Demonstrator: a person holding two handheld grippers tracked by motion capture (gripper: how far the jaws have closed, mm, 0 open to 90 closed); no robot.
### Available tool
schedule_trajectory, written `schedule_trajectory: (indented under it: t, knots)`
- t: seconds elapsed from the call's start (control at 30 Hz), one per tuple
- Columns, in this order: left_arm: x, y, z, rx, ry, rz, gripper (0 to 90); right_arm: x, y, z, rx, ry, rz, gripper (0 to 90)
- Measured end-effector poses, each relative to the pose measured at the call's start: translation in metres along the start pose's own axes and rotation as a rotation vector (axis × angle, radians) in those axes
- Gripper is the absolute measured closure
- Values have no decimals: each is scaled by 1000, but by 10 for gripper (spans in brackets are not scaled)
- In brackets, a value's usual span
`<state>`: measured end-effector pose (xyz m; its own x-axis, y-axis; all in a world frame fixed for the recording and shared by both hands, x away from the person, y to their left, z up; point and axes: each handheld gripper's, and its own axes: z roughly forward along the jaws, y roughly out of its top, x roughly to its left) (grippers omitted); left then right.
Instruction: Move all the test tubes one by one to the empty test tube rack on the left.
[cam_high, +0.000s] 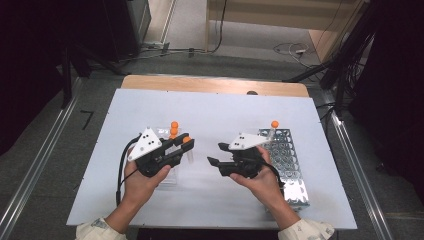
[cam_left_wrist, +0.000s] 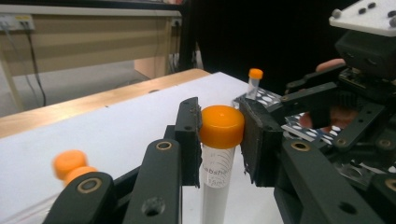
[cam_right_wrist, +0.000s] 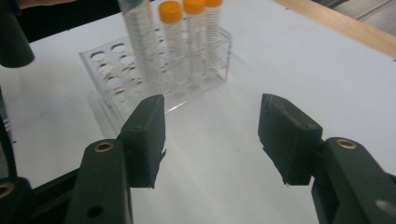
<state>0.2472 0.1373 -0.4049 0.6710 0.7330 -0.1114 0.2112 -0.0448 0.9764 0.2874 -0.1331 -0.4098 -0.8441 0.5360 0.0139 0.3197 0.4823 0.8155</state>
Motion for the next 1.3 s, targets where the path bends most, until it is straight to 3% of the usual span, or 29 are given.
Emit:
schedule_trajectory:
  t: [0.2, 0.4, 0.7, 1.3]
  knots:
    - [14, 2, -9, -4, 54, -11, 706, -16, -4, -14, -19, -44, 32, 402]
    - [23, 2, -17, -16, 81, -22, 706, -27, -8, -24, -32, -75, 54, 403]
    - [30, -3, -20, -6, 136, 7, 706, -34, -9, -34, -47, -97, 70, 404]
    - [32, -23, -11, 56, 157, 16, 696, -39, -9, -41, -60, -110, 84, 408]
